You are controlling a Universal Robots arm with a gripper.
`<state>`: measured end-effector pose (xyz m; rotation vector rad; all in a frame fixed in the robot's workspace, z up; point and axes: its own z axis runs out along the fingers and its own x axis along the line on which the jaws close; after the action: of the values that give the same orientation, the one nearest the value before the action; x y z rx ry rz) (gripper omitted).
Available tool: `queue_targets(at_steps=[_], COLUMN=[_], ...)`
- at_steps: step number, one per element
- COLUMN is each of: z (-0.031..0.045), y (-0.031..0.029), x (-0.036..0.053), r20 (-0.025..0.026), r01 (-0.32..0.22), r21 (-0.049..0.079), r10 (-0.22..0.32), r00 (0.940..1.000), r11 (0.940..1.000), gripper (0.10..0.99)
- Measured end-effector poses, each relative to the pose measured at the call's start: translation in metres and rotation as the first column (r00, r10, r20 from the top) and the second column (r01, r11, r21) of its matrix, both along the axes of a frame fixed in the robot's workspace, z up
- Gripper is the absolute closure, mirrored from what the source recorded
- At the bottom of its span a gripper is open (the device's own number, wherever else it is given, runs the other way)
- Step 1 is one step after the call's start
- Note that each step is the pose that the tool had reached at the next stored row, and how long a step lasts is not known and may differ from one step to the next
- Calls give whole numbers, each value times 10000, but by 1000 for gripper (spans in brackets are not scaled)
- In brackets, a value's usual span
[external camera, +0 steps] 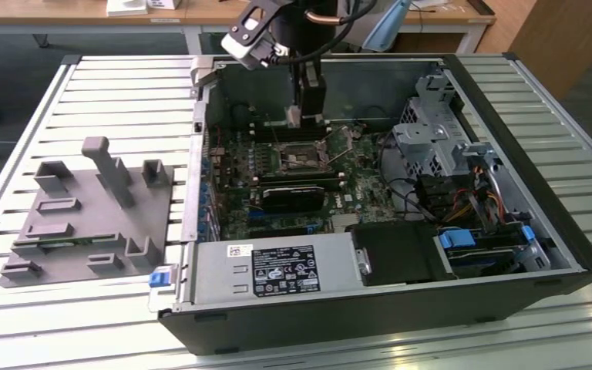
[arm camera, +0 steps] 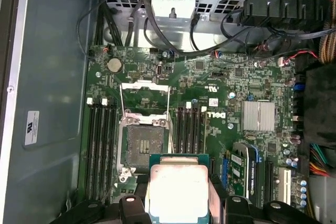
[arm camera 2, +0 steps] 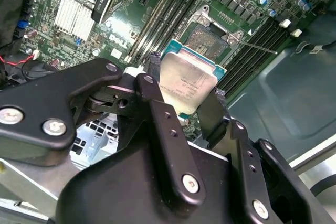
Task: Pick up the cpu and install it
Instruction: 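Place the cpu into insertion slot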
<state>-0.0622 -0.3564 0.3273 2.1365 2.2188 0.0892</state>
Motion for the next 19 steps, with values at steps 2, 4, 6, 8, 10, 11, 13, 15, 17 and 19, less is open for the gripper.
queue_targets(at_steps=[2, 4, 6, 8, 10, 11, 13, 15, 17, 19], z=[-10, -23, -38, -54, -71, -78, -95, -125, -161, -197], y=[0, 2, 8, 17, 27, 32, 38, 55, 76, 108], x=[0, 0, 0, 0, 0, 0, 0, 1, 6, 21], r20=[0, -1, -1, 0, 0, 0, 0, -7, -14, -17], r01=[1, 4, 10, 21, 41, 59, 82, 91, 97, 98], r21=[0, -1, -1, -1, 0, 0, 0, -2, -1, -1], r10=[-1, -4, -10, -21, -41, -59, -82, -91, -97, -98], r00=[10000, 10000, 10000, 10000, 10000, 10000, 10000, 10000, 10000, 10000], r11=[10000, 10000, 10000, 10000, 10000, 10000, 10000, 10000, 10000, 10000], gripper=[553, 553, 553, 553, 553, 553, 553, 553, 553, 553])
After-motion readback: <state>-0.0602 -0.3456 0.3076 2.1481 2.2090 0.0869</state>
